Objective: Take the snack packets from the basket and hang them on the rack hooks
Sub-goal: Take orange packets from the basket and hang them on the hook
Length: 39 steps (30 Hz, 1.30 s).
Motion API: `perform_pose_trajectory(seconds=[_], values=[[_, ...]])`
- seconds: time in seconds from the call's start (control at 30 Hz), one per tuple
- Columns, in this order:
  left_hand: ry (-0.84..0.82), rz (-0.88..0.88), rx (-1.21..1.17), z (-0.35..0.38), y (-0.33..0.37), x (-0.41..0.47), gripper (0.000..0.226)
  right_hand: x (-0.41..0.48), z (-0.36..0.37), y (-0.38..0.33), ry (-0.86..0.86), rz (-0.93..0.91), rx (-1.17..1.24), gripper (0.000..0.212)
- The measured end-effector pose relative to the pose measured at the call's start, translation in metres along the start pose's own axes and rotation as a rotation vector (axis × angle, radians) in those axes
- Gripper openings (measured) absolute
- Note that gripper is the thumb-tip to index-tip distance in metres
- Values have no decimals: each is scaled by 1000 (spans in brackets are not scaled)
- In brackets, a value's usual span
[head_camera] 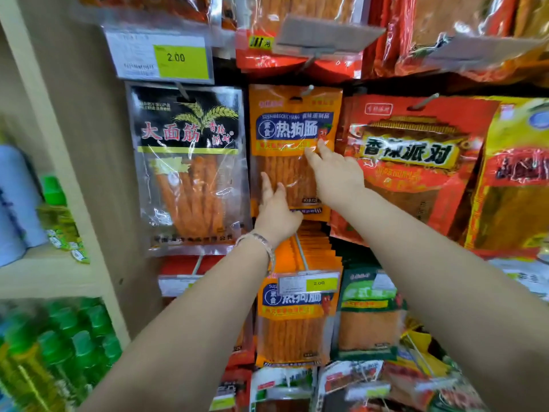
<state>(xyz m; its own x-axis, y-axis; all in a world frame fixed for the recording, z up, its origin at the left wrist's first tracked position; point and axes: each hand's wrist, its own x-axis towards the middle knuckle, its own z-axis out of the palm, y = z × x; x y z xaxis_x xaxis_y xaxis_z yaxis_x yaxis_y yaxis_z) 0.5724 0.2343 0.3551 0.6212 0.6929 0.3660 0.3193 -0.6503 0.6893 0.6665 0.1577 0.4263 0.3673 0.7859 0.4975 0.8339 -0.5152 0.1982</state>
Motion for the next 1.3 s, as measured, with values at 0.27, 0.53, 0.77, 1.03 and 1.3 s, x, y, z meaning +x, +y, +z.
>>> perform_pose_trajectory(seconds=[0.27,0.53,0.77,1.03,1.3], values=[[-51,69,-47,-10,-2,-21,78,-30,-11,16,68,-30,439,60],[9,8,-245,-22,-43,-158,27,-165,27,-14,122,149,961,27],[-24,-514,-244,-5,-135,-342,25,-325,85,-85,-278,245,1210,34],[-194,-991,133,-29,-225,-528,8,-482,126,-173,-897,214,1161,35],[-137,-1237,18,-70,-290,-612,26,-513,141,-281,-1265,-1,1080,43]])
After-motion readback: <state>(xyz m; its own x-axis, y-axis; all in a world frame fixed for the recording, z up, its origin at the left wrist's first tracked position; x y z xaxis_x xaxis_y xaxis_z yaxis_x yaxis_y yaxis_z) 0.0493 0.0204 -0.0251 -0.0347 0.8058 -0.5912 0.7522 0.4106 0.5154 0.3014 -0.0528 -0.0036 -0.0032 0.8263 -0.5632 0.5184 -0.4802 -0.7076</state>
